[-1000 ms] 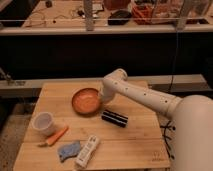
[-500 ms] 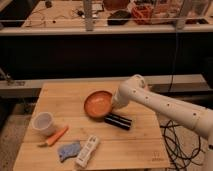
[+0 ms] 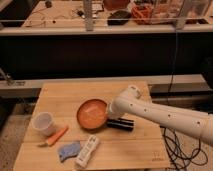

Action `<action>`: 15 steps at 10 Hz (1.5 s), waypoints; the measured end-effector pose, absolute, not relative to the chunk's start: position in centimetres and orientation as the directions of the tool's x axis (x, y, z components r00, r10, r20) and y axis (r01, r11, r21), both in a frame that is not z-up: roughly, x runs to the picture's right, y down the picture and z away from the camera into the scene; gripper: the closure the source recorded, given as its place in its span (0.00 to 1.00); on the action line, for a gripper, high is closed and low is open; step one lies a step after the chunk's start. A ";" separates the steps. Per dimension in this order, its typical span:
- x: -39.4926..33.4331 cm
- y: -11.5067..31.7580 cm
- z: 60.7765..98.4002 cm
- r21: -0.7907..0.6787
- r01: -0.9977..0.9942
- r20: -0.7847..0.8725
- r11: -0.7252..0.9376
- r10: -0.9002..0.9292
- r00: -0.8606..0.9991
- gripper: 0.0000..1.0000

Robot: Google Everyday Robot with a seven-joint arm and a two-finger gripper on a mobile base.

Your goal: Drag the ceramic bowl in a circle

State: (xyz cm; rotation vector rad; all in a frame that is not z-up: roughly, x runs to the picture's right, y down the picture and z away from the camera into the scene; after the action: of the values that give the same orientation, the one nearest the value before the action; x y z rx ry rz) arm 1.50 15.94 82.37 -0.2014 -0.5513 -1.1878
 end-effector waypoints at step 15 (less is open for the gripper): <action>-0.1 8.6 90.3 0.153 0.923 0.545 0.353 -0.809 0.219 1.00</action>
State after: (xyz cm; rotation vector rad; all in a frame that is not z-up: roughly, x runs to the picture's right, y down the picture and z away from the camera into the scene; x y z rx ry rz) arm -0.08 8.63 90.30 -0.2219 -0.6026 -1.2113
